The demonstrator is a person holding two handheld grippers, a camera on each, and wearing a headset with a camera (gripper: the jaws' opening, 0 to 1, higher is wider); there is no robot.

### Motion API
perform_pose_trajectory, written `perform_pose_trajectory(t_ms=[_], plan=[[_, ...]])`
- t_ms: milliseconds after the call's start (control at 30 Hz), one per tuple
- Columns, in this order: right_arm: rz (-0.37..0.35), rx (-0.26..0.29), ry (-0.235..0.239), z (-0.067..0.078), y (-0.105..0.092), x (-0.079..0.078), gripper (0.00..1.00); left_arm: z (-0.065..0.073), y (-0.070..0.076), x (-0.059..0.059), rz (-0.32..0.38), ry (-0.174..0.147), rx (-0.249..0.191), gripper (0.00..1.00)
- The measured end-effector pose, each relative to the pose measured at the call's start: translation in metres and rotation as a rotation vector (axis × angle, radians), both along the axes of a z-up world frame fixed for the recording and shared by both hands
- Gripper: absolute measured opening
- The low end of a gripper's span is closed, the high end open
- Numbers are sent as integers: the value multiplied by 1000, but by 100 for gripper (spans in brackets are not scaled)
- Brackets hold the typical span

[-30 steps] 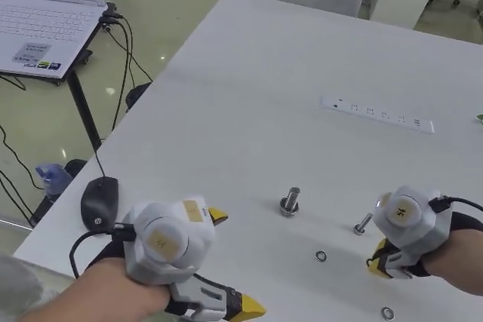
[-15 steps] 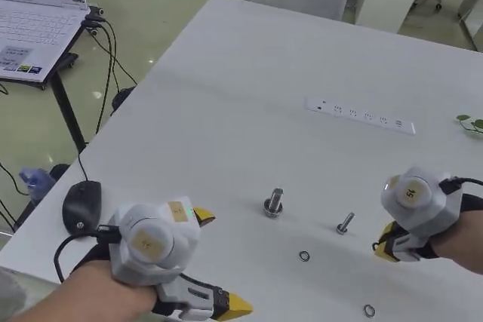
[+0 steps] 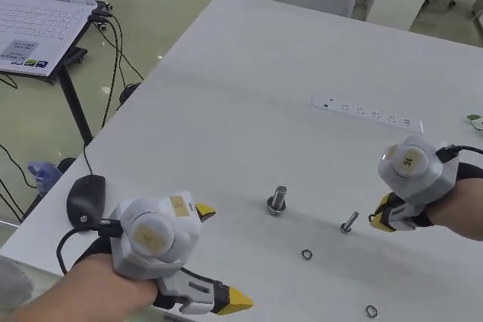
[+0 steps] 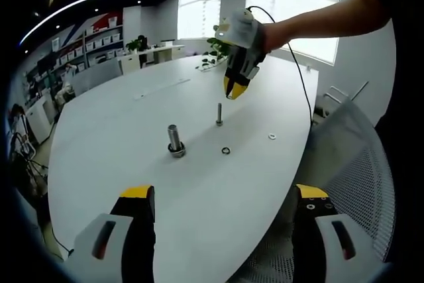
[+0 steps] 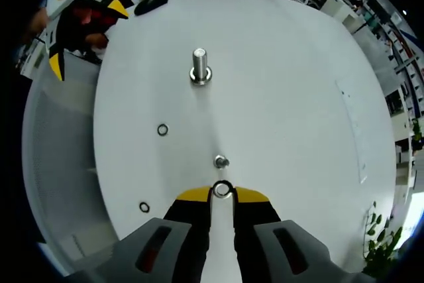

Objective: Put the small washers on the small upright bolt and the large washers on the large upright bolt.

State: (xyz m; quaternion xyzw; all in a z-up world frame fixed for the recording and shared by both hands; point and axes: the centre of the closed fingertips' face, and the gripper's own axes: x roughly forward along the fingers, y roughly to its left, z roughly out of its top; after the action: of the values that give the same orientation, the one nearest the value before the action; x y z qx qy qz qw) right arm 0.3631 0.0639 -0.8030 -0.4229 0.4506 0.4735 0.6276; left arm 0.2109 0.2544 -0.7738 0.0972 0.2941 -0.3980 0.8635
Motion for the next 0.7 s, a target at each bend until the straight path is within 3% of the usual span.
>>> perform_pose_trajectory(t_ms=[233, 700], plan=[[22, 6, 9, -4, 17, 2, 13, -2, 4, -2, 9, 6, 3, 85], [33, -12, 44, -12, 23, -4, 13, -5, 9, 1, 18, 15, 1, 85]])
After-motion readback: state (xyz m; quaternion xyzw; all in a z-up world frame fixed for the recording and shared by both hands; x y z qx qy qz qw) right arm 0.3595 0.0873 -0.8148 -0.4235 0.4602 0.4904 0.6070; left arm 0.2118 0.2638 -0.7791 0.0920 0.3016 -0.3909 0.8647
